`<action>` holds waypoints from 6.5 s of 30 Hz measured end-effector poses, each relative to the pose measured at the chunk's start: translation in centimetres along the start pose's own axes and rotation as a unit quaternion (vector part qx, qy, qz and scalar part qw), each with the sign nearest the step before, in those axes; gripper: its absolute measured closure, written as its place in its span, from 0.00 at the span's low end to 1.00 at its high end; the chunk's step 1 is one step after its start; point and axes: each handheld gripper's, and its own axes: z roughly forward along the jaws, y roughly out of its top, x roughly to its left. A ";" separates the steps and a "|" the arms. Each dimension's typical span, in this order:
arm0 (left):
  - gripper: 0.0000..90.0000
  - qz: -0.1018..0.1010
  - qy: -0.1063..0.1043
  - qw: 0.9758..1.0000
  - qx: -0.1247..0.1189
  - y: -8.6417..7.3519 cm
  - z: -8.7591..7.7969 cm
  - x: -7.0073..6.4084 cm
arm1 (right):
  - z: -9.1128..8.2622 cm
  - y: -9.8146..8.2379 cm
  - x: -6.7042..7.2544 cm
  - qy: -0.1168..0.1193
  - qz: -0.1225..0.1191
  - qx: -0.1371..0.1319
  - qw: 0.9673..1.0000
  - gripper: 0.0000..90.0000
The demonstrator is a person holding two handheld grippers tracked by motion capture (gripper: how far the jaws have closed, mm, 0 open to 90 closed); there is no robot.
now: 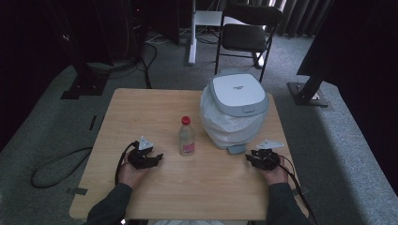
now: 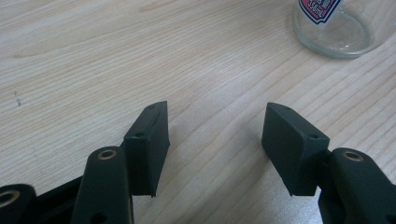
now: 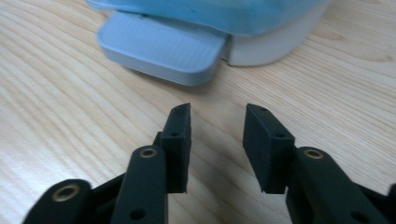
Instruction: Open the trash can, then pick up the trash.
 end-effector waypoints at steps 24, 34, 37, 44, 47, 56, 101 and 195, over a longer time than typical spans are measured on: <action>0.47 -0.001 -0.016 1.000 0.006 0.1 -0.1 0.2 | -0.9 2.2 1.0 0.035 0.009 -0.064 0.997 1.00; 0.47 0.002 -0.007 1.000 0.008 0.2 0.0 -0.1 | 0.1 2.3 1.4 0.034 0.018 -0.067 0.997 1.00; 0.47 0.004 -0.005 1.000 0.007 0.2 0.0 -0.1 | 0.4 2.3 1.4 0.035 0.024 -0.071 0.997 1.00; 0.47 0.002 -0.004 1.000 0.006 0.2 0.0 -0.2 | 0.8 2.4 2.1 0.032 0.014 -0.064 0.997 1.00; 0.47 0.002 -0.004 1.000 0.006 0.2 0.0 -0.2 | 1.0 2.4 2.1 0.034 0.013 -0.065 0.997 1.00; 0.47 0.001 -0.004 1.000 0.005 0.2 0.1 -0.2 | 1.4 2.2 1.8 0.043 0.025 -0.063 0.997 1.00; 0.48 -0.001 -0.008 1.000 0.007 0.4 0.2 -0.5 | 2.2 1.9 1.6 0.047 0.032 -0.052 0.997 1.00; 0.54 0.064 -0.153 0.977 -0.131 12.0 -4.9 -3.2 | 2.2 1.8 1.6 0.051 0.035 -0.053 0.997 1.00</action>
